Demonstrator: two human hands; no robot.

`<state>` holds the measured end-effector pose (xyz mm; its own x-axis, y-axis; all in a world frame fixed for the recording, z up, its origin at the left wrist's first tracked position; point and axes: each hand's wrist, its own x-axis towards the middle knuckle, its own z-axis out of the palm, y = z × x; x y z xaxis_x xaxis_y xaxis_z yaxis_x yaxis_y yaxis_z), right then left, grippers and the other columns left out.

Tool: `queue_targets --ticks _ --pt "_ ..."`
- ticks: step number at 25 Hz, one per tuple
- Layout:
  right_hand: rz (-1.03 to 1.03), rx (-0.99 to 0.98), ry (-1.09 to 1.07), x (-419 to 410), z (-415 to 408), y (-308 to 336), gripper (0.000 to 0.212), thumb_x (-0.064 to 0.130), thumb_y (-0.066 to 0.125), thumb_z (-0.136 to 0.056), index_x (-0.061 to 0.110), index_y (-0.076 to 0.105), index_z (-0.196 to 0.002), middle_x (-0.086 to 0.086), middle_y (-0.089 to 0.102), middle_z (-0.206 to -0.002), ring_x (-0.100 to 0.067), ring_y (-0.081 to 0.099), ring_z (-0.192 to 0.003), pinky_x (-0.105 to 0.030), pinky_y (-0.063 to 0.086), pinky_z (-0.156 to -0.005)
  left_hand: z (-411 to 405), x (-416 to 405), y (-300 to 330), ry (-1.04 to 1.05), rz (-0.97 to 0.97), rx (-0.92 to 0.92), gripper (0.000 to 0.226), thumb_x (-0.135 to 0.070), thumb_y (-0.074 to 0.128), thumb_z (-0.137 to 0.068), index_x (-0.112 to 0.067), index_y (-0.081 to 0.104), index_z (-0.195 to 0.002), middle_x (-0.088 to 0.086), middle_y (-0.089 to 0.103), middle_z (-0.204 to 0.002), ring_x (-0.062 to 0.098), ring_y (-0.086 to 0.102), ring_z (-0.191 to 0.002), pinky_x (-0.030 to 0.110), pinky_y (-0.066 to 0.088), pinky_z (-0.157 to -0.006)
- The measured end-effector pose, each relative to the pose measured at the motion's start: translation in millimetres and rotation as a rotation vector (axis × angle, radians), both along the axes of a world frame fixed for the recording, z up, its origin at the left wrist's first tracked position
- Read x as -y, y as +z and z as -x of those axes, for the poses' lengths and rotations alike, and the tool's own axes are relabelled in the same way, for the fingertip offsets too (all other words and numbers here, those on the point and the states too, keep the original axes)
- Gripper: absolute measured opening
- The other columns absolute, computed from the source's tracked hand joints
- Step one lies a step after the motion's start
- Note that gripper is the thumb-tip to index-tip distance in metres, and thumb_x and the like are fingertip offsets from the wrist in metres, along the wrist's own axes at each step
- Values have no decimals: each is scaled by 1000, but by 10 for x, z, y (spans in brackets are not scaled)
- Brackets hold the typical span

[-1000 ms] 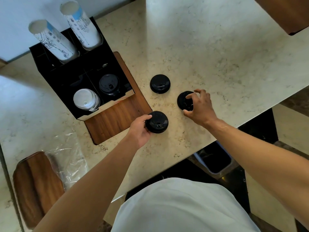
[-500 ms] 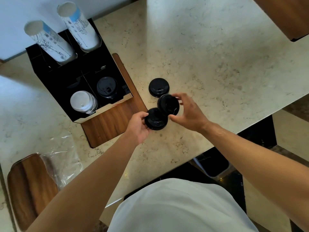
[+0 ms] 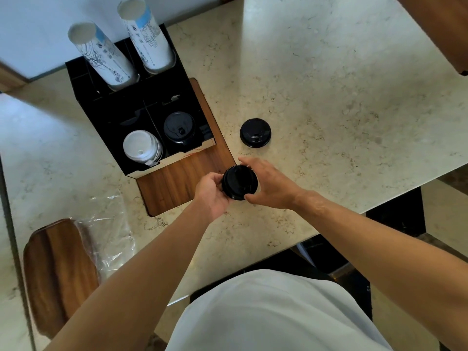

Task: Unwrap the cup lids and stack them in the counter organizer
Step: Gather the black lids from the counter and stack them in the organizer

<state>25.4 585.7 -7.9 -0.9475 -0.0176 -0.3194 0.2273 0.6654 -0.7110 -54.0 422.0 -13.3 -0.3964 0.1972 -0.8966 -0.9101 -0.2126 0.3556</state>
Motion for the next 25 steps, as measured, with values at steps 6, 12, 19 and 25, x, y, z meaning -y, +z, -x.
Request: queue_targets --ticks 6,12,19,25 --pt "-43 60 10 90 139 -75 97 39 83 -76 26 27 -155 1 44 -152 -21 40 -139 -41 39 -116 57 70 30 -240 88 -152 28 -5 75 -87 -1 69 -114 16 75 -108 28 72 -96 37 64 -76" --pt "-31 49 69 37 289 -86 82 43 81 -77 24 42 -147 2 49 -142 -17 45 -129 -32 42 -111 188 67 21 -205 125 -120 26 0 74 -86 0 69 -112 17 74 -107 29 72 -98 38 64 -80" --pt "-283 -82 -311 -364 759 -114 53 18 65 -90 13 52 -141 -10 48 -143 -30 40 -132 -42 39 -115 306 67 20 -143 86 -109 29 -5 76 -87 0 67 -115 18 75 -110 27 75 -99 37 63 -82" --pt "-380 79 -143 -579 1020 -215 87 15 75 -81 17 31 -156 -9 33 -159 -36 29 -142 -48 32 -120 344 201 16 -47 51 -46 19 -15 66 -96 -4 68 -111 17 77 -109 31 74 -102 43 62 -88"
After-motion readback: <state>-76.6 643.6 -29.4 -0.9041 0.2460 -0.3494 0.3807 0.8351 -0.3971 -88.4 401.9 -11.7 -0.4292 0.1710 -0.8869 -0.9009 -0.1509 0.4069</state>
